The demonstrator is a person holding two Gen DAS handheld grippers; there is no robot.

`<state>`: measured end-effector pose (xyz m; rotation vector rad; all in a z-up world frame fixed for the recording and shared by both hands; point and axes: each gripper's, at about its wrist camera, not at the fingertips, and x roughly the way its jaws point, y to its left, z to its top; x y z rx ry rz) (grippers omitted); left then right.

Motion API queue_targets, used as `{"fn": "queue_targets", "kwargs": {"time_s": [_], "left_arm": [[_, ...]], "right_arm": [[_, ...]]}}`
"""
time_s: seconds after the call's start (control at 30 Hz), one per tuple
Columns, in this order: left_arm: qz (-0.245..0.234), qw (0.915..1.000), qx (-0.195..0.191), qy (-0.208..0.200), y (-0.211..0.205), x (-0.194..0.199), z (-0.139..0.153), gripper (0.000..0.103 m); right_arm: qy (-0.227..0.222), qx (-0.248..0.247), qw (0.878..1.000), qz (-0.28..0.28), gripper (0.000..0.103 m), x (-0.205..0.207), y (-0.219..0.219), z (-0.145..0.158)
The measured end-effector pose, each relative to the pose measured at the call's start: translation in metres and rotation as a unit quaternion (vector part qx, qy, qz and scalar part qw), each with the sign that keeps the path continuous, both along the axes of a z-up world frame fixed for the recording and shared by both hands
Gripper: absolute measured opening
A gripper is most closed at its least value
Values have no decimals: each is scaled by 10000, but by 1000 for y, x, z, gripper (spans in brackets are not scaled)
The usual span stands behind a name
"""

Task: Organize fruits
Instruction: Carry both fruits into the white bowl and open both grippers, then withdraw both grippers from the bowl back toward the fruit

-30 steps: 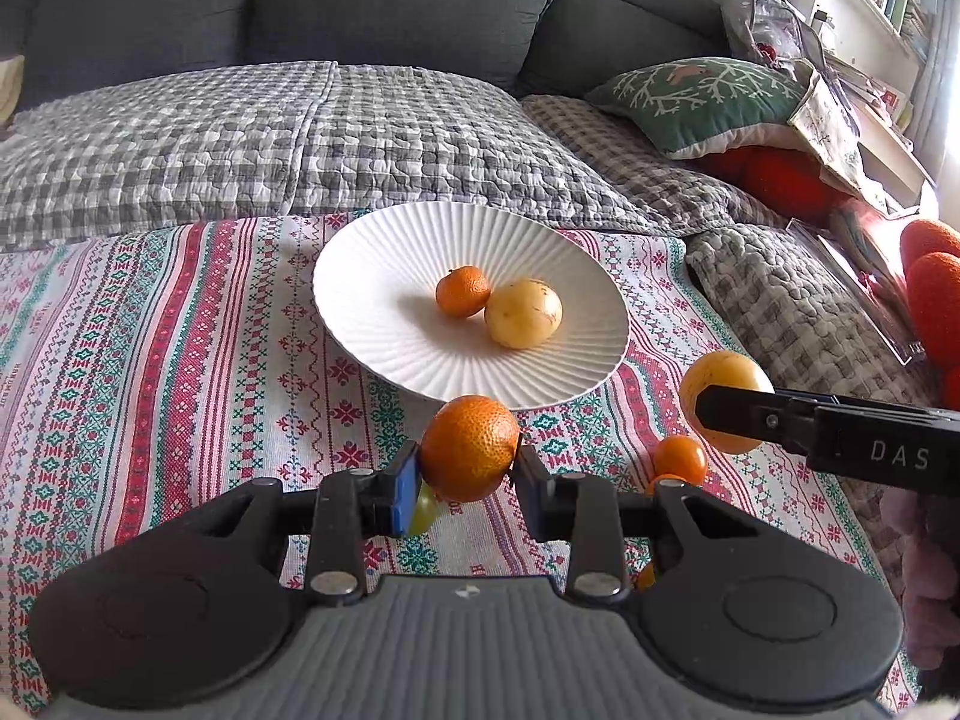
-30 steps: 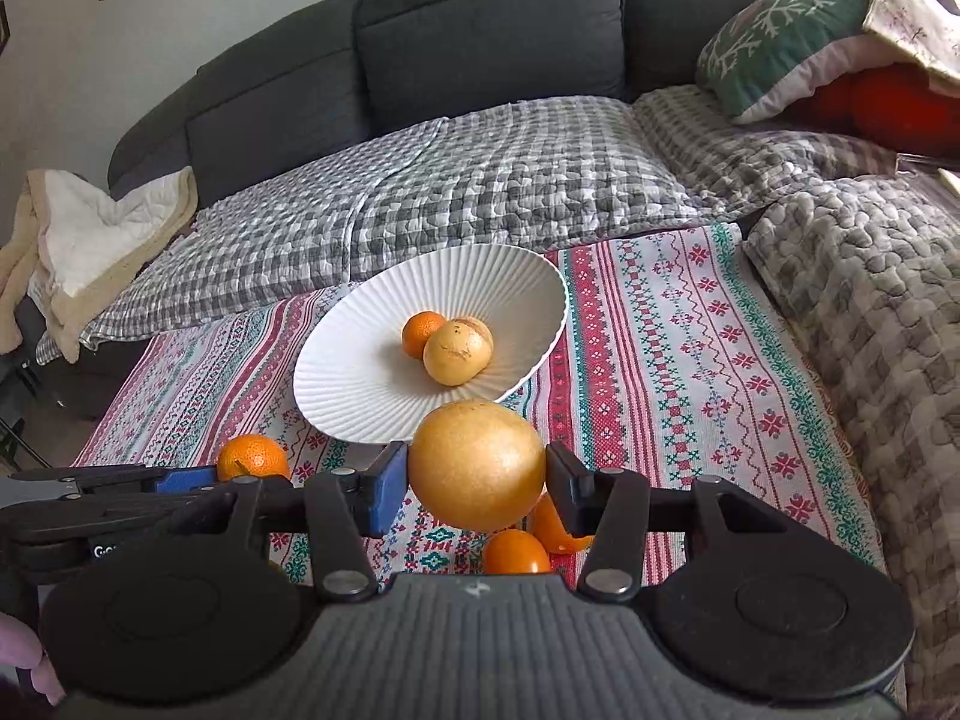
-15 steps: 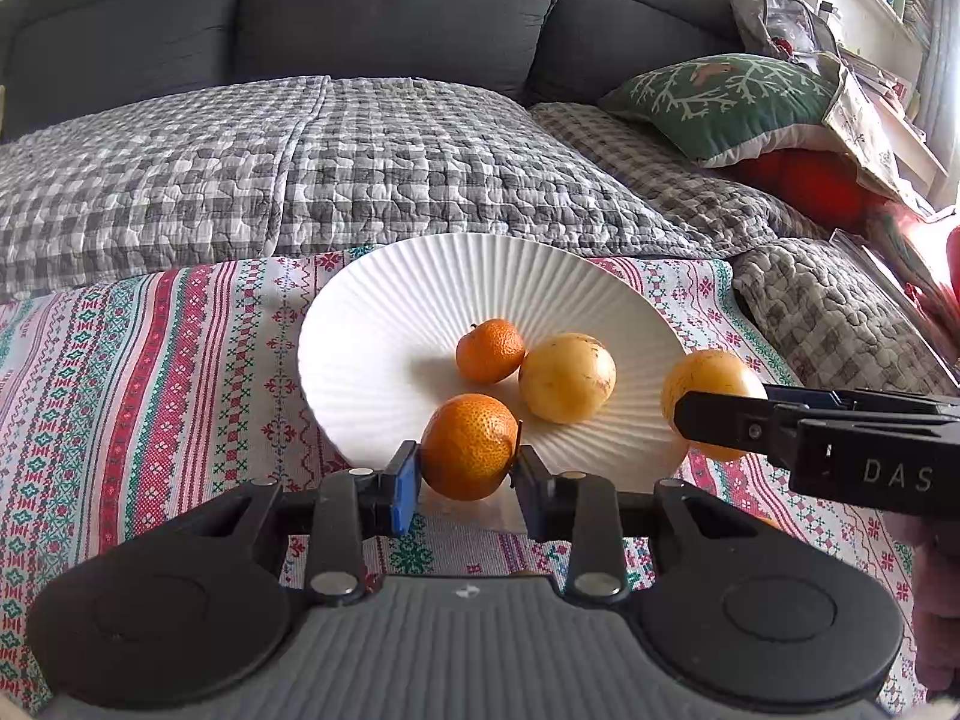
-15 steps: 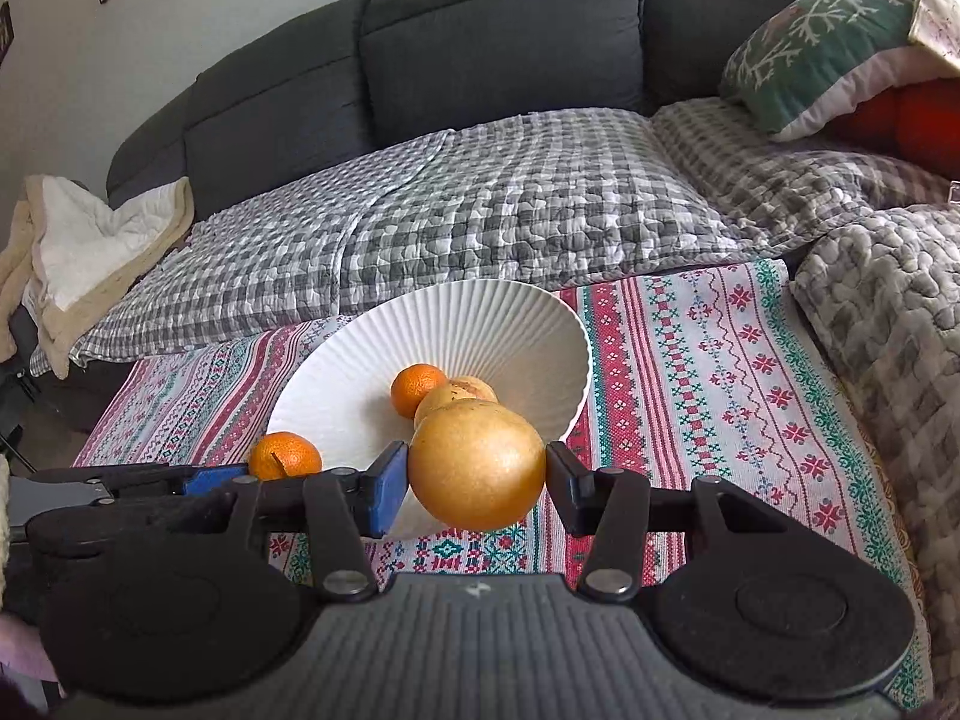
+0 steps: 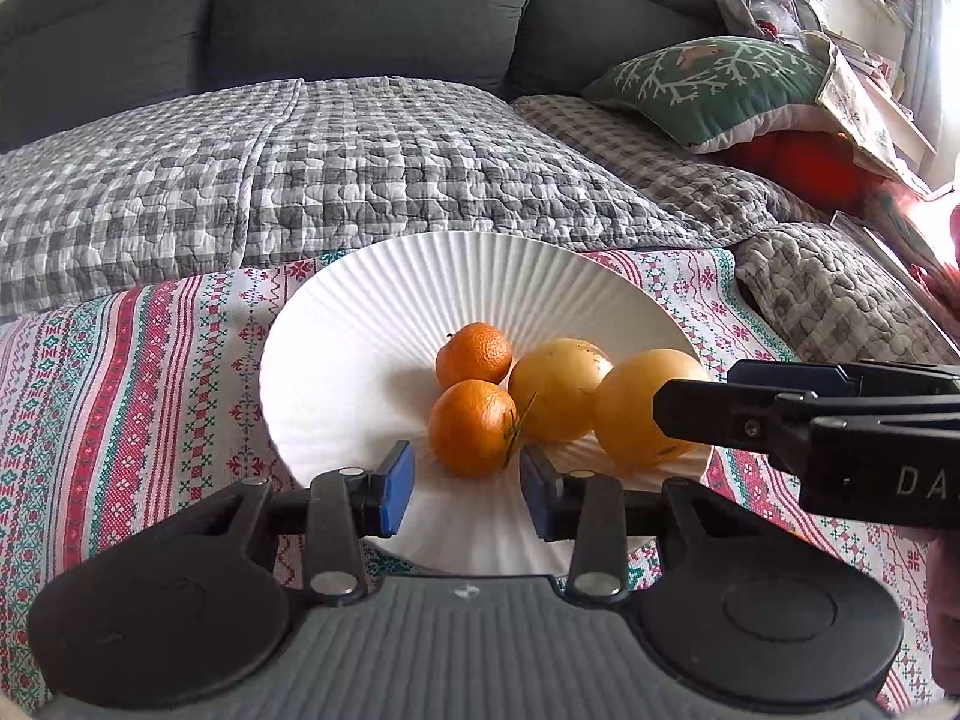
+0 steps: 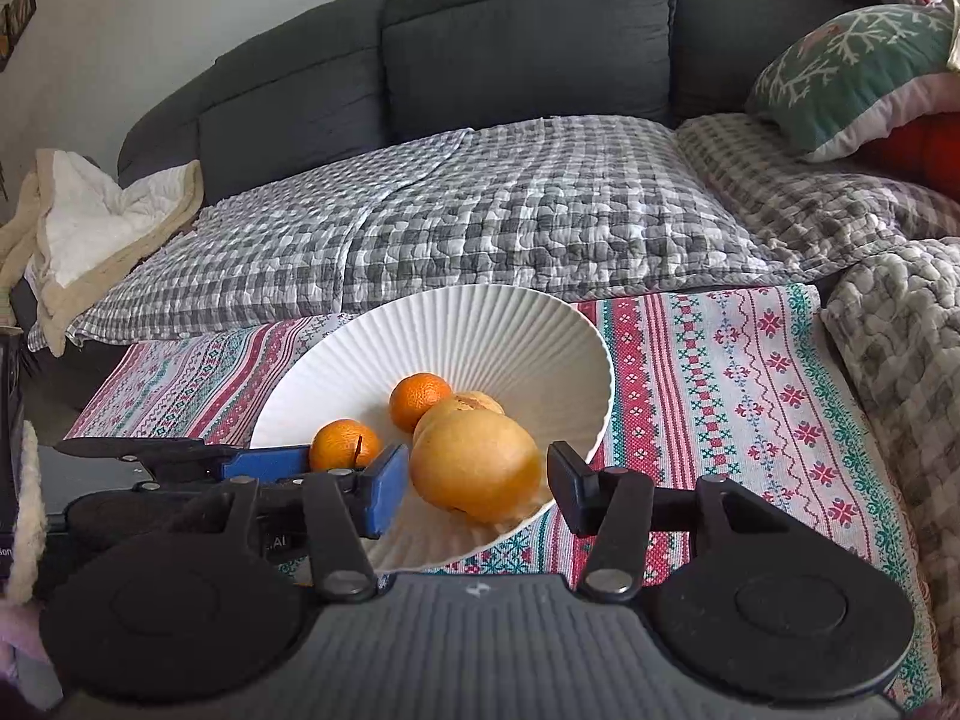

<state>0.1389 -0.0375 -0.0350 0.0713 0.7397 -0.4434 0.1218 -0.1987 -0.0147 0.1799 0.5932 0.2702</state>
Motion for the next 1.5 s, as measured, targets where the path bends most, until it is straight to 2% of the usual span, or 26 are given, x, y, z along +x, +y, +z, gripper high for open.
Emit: {"fn": "queue_targets", "kwargs": {"time_s": [0.23,0.3,0.4,0.43,0.53,1.0,1.23,1.3,1.4,1.5], "left_arm": [[58,9999,79,-67,6,-13,8,60],[60,9999,117,-97,7,-20,13,72],[72,9997,217,-133,11,-31,20,77],[85,9996,242,-125,13,-35,22,78],[145,9995,260,-78,18,-47,26,81],[319,9982,507,23,42,-106,42,95],[403,9982,436,89,55,-121,35,96],[385,9977,557,96,57,-123,32,96],[369,9971,669,64,59,-124,30,96],[394,9970,614,239,62,-121,24,96]], "right_arm": [[1,49,10000,-52,68,-11,0,11],[60,22,9999,-95,70,-16,1,13],[150,-74,9998,-140,80,-25,2,17],[160,-130,9997,-148,84,-29,2,19],[188,-258,9993,-181,88,-42,2,24],[247,-488,9982,-252,96,-89,8,35],[246,-423,9983,-324,100,-104,8,26],[297,-444,9979,-378,100,-108,7,20],[349,-776,9956,-400,100,-109,9,16],[312,-930,9943,-416,101,-109,7,14]]}}
